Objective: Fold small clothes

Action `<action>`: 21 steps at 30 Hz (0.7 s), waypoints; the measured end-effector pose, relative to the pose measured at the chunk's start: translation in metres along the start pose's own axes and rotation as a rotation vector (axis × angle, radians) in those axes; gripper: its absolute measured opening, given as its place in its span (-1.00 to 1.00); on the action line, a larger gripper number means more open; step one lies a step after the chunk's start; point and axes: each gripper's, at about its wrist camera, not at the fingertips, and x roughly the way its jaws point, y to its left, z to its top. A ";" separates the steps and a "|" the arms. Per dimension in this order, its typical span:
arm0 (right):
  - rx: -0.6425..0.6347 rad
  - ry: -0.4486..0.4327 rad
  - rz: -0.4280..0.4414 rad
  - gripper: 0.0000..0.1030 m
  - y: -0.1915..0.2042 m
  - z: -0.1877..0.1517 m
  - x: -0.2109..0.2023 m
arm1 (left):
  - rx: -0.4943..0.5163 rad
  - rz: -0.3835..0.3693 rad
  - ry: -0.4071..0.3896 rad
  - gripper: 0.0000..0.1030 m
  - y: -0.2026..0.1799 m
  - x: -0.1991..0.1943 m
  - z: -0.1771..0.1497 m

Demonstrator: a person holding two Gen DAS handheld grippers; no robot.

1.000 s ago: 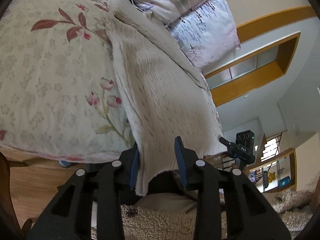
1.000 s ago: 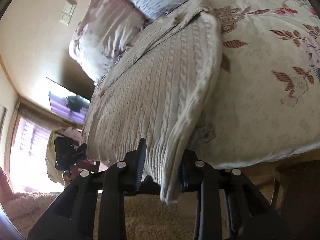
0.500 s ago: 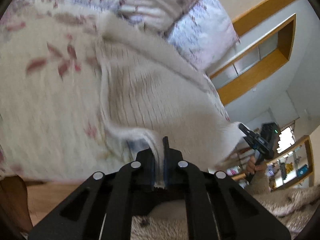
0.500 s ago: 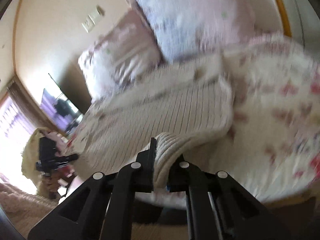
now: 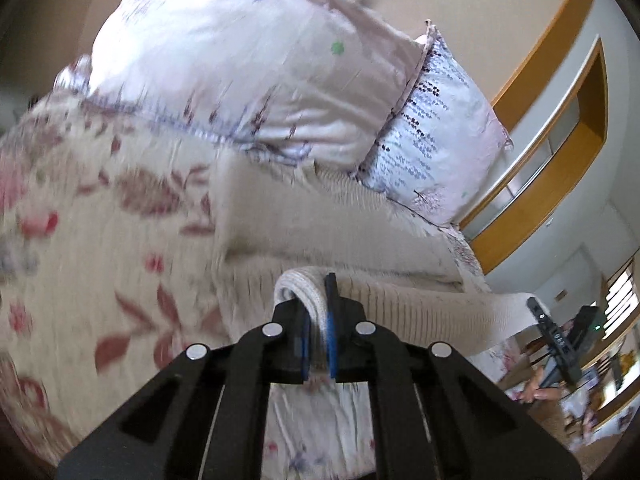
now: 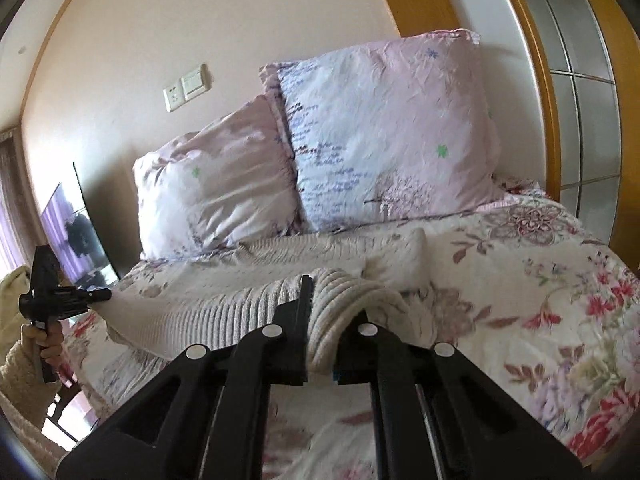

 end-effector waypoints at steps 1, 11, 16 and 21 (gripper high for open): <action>0.002 -0.005 -0.006 -0.86 -0.001 0.004 0.003 | 0.011 0.004 -0.007 -0.88 -0.004 0.003 0.007; 0.027 -0.031 -0.037 -0.86 -0.007 0.033 0.036 | 0.064 0.050 -0.061 -0.88 -0.022 0.026 0.062; 0.029 -0.042 -0.050 -0.86 -0.010 0.048 0.052 | 0.074 0.062 -0.080 -0.88 -0.027 0.040 0.086; 0.030 -0.059 -0.052 -0.86 -0.018 0.067 0.080 | 0.055 0.070 -0.104 -0.88 -0.022 0.059 0.109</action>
